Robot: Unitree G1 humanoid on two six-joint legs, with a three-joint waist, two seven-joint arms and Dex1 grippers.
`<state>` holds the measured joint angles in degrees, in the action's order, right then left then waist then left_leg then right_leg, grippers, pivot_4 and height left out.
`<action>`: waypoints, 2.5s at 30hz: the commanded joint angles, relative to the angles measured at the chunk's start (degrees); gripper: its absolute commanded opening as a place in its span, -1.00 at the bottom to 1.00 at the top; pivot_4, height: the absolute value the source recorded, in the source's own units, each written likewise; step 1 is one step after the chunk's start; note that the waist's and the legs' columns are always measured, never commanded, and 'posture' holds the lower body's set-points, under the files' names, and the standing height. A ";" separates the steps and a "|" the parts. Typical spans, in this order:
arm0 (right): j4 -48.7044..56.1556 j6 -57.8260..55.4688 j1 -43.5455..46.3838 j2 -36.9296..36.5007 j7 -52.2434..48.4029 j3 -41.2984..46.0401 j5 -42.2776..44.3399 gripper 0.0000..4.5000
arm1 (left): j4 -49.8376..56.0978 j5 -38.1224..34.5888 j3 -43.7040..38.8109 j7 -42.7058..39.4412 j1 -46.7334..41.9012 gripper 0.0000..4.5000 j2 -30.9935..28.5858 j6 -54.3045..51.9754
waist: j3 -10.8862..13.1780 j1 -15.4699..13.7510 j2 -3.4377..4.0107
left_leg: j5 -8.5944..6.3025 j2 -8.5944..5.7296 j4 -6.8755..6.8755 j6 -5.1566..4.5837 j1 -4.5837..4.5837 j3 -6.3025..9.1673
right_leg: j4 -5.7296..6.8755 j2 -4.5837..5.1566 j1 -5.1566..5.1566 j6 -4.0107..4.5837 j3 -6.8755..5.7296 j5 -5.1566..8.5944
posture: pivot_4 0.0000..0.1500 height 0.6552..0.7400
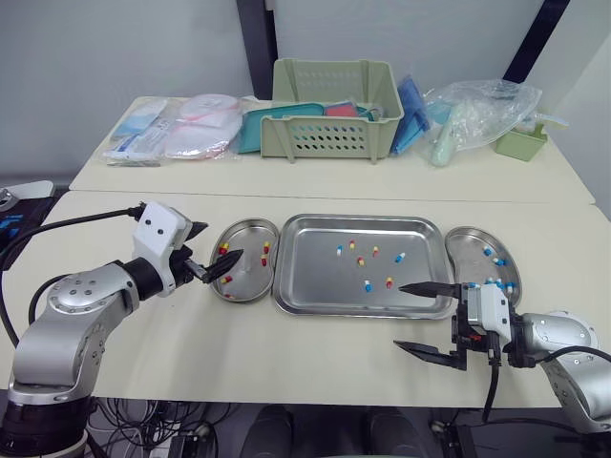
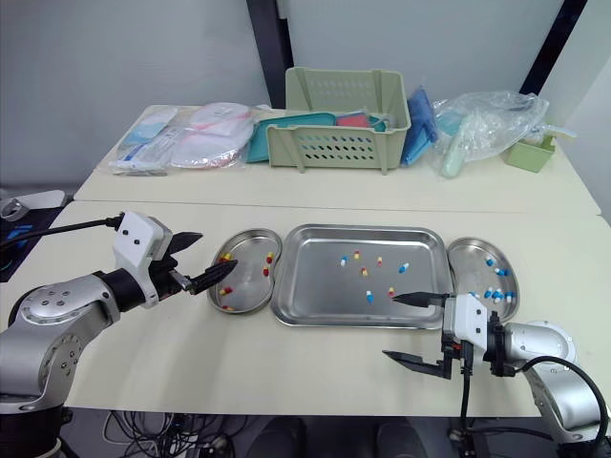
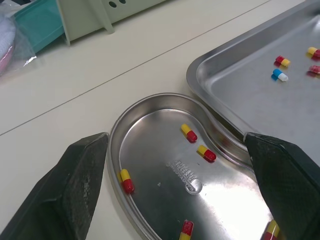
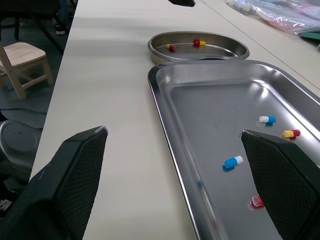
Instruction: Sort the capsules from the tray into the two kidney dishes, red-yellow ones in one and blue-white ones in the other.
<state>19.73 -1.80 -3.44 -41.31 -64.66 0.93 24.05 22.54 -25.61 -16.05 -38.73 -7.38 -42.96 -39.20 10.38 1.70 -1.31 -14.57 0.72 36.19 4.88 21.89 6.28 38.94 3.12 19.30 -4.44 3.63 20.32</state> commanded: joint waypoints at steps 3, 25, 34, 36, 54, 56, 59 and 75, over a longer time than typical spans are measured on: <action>1.91 0.08 -2.90 -1.58 1.24 4.85 1.28 1.00 | -0.09 -2.27 -5.09 -3.04 2.73 0.99 -0.49 3.90 | 0.00 -0.02 0.00 | 0.00 0.00 -0.01 0.00 0.00 0.00 | 0.00 0.00 0.00 0.00 0.00 0.00 | 1.00 1.00; -1.07 -0.40 -11.15 -6.91 2.09 21.79 2.60 1.00 | -11.90 -1.99 -15.11 -6.08 10.18 0.99 -0.49 15.54 | 0.01 0.12 0.02 | 0.00 0.01 -0.06 -0.01 -0.03 -0.05 | -0.01 0.00 0.01 0.00 0.04 0.00 | 1.00 1.00; -14.72 2.73 -18.18 -11.30 -1.74 35.49 -0.63 1.00 | -27.32 1.26 -20.04 -7.18 17.18 0.99 0.67 25.58 | 0.01 0.11 0.00 | -0.01 0.00 -0.09 -0.01 -0.02 -0.07 | -0.06 0.01 -0.01 0.01 0.04 0.00 | 1.00 1.00; -16.99 3.76 -19.65 -11.11 -2.06 36.66 -1.50 1.00 | -28.89 1.77 -19.92 -7.55 18.66 0.99 0.91 27.63 | 0.01 0.13 0.00 | -0.01 0.00 -0.09 -0.01 -0.03 -0.08 | -0.06 0.01 0.00 0.01 0.04 0.00 | 1.00 1.00; -20.92 3.13 -22.19 -9.76 -0.91 37.32 -2.02 1.00 | -18.62 -1.55 -20.97 -3.88 26.94 0.99 2.31 23.61 | 0.00 0.14 0.01 | -0.01 0.02 -0.10 -0.01 -0.05 -0.12 | -0.03 0.01 -0.02 0.01 0.08 0.00 | 1.00 1.00; -20.99 3.20 -22.13 -9.69 -0.99 37.16 -2.06 1.00 | -15.29 -1.95 -20.54 -4.50 28.44 0.99 2.29 22.77 | 0.00 0.14 0.01 | -0.01 0.02 -0.10 -0.01 -0.05 -0.13 | -0.03 0.01 -0.02 0.01 0.09 0.00 | 1.00 1.00; -21.37 3.89 -22.16 -9.42 -0.91 36.90 -2.46 1.00 | -9.48 -2.96 -18.85 -7.60 32.03 0.99 2.85 23.07 | 0.00 0.16 0.01 | -0.01 0.02 -0.10 -0.01 -0.05 -0.15 | -0.05 0.01 -0.02 0.01 0.11 0.01 | 1.00 1.00; -19.66 5.30 -26.38 -8.27 -1.31 38.31 -3.25 1.00 | 11.55 -2.34 4.47 -9.01 33.70 0.99 13.24 27.11 | -0.05 0.04 0.09 | -0.01 -0.01 -0.09 -0.01 -0.06 -0.21 | -0.08 0.01 -0.07 0.01 0.16 0.01 | 1.00 1.00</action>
<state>-1.93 2.83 -28.95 -49.83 -66.00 37.02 20.30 32.27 -28.76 -12.90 -48.17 26.41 -30.30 -14.38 10.33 1.74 -1.22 -14.58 0.72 36.10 4.87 21.83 6.08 38.86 3.13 19.23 -4.43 3.78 20.32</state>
